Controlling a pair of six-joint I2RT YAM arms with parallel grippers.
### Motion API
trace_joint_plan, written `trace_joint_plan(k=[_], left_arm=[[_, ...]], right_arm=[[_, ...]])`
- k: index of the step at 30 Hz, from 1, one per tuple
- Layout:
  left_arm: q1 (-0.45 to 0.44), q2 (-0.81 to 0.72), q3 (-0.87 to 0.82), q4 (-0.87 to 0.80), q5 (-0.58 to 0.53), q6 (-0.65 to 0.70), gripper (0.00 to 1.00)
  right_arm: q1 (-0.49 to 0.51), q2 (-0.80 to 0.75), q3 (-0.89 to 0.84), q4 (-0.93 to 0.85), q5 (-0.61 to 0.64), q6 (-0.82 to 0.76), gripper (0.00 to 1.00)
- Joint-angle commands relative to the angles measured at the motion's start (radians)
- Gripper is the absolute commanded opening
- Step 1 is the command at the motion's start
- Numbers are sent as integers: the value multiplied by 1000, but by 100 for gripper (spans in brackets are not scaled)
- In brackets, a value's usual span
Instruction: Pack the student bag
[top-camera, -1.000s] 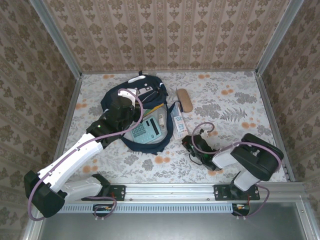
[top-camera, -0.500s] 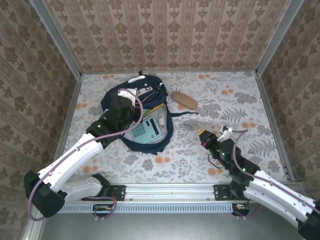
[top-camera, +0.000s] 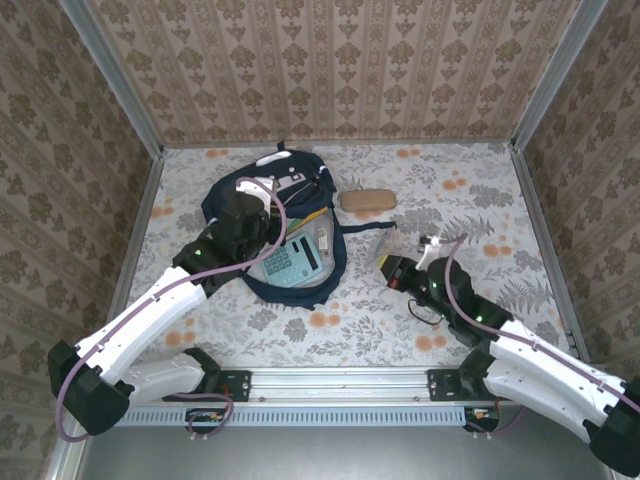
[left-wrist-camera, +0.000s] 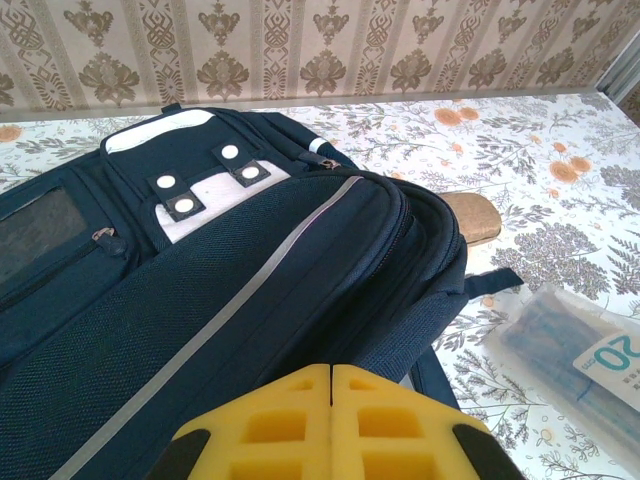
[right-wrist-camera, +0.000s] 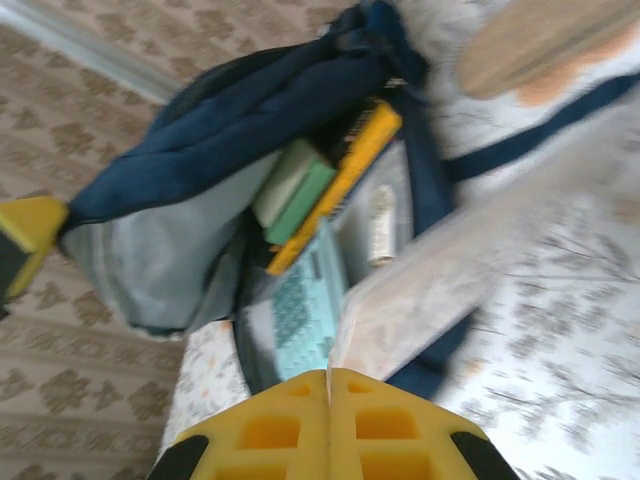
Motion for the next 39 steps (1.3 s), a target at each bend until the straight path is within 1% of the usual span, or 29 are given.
trace_joint_plan(k=[1, 5, 13, 20, 23, 25, 27, 32, 39], left_arm=[[10, -7, 3, 43, -13, -11, 0], [11, -4, 4, 43, -16, -11, 0], [11, 2, 4, 43, -18, -9, 0], [11, 1, 6, 40, -30, -6, 0], [11, -4, 4, 41, -37, -5, 0], [12, -4, 2, 42, -37, -5, 0], [12, -1, 3, 41, -37, -5, 0], [13, -1, 4, 40, -32, -6, 0], [13, -5, 4, 39, -27, -9, 0]], right_arm=[[-2, 85, 133, 99, -154, -62, 0], [2, 172, 219, 119, -247, -80, 0], [4, 354, 440, 72, -352, -146, 0], [9, 527, 550, 217, -431, -88, 0], [10, 598, 548, 325, -484, -40, 0], [9, 620, 525, 366, -489, -25, 0], [1, 609, 483, 361, -468, -23, 0], [-24, 524, 304, 343, -415, -30, 0], [-39, 433, 161, 236, -346, -30, 0]])
